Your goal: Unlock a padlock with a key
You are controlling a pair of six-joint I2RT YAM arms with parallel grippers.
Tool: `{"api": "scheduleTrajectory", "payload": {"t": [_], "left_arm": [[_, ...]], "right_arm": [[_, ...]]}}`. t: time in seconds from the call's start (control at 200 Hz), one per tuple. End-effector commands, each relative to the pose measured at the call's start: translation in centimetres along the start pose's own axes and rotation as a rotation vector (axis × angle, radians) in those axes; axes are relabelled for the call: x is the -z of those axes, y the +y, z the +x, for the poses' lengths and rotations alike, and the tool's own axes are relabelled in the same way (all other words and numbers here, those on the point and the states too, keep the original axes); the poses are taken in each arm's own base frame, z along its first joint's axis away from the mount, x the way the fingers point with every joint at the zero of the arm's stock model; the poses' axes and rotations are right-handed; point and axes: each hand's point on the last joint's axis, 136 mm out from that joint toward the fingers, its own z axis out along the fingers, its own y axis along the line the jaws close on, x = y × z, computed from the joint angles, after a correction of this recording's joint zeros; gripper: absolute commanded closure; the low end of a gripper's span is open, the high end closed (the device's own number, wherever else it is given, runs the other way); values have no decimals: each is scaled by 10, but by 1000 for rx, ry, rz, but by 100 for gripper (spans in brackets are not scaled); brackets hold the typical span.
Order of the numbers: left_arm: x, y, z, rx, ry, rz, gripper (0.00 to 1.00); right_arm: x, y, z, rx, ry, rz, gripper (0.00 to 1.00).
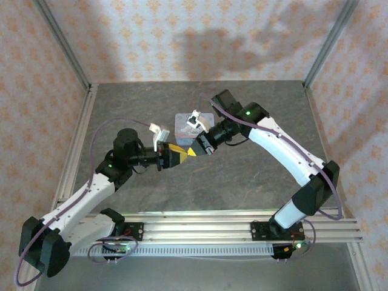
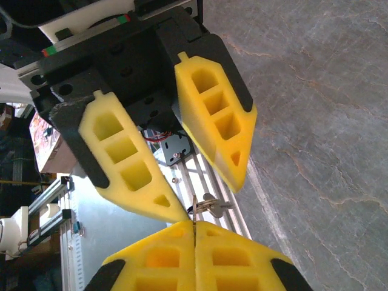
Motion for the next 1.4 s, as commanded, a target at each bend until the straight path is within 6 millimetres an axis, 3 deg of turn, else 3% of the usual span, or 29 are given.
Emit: {"api": "scheduleTrajectory", "payload": {"t": [0.0, 0.596, 0.746, 0.876, 1.056, 1.396], "left_arm": [[-1, -19, -16, -63, -23, 64, 71], [-1, -13, -7, -42, 5, 41, 81], [1, -9, -7, -37, -6, 3, 71], [2, -8, -6, -35, -9, 0, 70], [3, -9, -7, -33, -13, -1, 74], [4, -11, -7, -31, -17, 5, 93]], "right_arm": [[5, 12, -7, 53, -30, -22, 100], [5, 8, -10, 62, -42, 4, 100], [6, 7, -9, 64, -36, 10, 100], [6, 8, -8, 66, -33, 11, 100], [6, 8, -6, 67, -30, 9, 100], [7, 6, -5, 66, -31, 18, 100]]}}
